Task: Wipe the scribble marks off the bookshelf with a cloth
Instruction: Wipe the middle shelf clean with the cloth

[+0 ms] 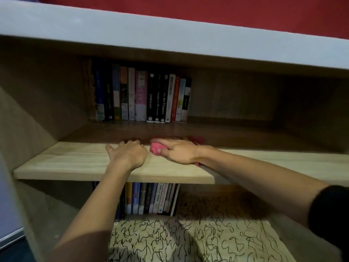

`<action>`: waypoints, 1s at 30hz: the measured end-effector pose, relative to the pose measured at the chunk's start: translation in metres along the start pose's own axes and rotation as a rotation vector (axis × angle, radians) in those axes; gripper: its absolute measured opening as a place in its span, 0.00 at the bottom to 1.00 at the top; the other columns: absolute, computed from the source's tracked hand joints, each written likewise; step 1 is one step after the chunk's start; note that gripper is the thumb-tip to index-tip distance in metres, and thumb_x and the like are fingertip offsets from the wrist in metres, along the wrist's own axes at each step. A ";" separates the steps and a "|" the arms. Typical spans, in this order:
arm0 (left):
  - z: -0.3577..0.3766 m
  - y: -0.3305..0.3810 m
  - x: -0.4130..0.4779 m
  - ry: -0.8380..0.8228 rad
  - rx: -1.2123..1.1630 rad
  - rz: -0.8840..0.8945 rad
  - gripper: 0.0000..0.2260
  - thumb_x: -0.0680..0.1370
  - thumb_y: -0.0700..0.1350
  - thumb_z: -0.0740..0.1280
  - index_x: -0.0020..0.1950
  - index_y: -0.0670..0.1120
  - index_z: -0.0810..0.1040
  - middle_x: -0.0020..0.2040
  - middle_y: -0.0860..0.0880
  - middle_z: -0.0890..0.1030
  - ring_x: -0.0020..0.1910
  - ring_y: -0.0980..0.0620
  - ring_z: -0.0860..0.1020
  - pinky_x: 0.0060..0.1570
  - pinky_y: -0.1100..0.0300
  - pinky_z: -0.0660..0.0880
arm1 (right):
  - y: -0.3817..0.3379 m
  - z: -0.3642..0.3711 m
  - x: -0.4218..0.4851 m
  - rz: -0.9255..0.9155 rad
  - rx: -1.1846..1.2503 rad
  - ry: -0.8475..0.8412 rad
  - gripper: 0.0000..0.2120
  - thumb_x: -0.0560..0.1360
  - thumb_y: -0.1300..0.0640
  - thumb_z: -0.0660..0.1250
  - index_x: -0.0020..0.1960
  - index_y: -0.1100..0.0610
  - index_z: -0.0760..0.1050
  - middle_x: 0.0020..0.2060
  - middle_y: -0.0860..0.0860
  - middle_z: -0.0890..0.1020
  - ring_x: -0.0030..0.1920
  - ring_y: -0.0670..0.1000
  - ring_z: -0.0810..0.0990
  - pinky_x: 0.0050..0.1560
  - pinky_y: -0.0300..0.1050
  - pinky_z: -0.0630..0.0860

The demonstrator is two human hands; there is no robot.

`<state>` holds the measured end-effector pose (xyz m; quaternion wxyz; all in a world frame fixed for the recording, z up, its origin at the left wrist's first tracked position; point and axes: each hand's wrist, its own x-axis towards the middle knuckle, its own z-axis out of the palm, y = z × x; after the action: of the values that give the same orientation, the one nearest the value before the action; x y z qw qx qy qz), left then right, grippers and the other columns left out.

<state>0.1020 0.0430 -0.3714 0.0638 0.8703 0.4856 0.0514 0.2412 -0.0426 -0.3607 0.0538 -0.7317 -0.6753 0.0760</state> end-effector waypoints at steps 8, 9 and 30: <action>0.002 -0.003 0.002 -0.028 0.015 0.038 0.22 0.84 0.49 0.43 0.78 0.48 0.53 0.79 0.49 0.51 0.78 0.47 0.49 0.73 0.40 0.45 | 0.028 -0.010 -0.023 0.072 0.055 -0.009 0.23 0.82 0.43 0.49 0.76 0.42 0.54 0.74 0.48 0.64 0.72 0.52 0.64 0.71 0.48 0.59; 0.003 -0.003 0.003 -0.027 0.019 0.037 0.22 0.84 0.49 0.43 0.78 0.48 0.54 0.79 0.50 0.51 0.78 0.47 0.49 0.73 0.40 0.45 | 0.027 -0.008 -0.003 0.156 0.096 0.005 0.24 0.82 0.41 0.49 0.76 0.44 0.55 0.72 0.51 0.68 0.70 0.55 0.68 0.71 0.49 0.61; 0.001 0.000 -0.005 0.066 -0.097 0.030 0.21 0.83 0.50 0.48 0.74 0.46 0.64 0.74 0.47 0.65 0.73 0.46 0.61 0.72 0.41 0.51 | 0.002 0.004 0.026 0.090 0.086 0.097 0.25 0.81 0.43 0.50 0.77 0.44 0.53 0.76 0.51 0.59 0.75 0.56 0.57 0.74 0.57 0.53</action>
<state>0.0996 0.0391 -0.3724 0.0890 0.8712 0.4715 0.1043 0.2441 -0.0174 -0.3659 0.1143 -0.7611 -0.6344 0.0717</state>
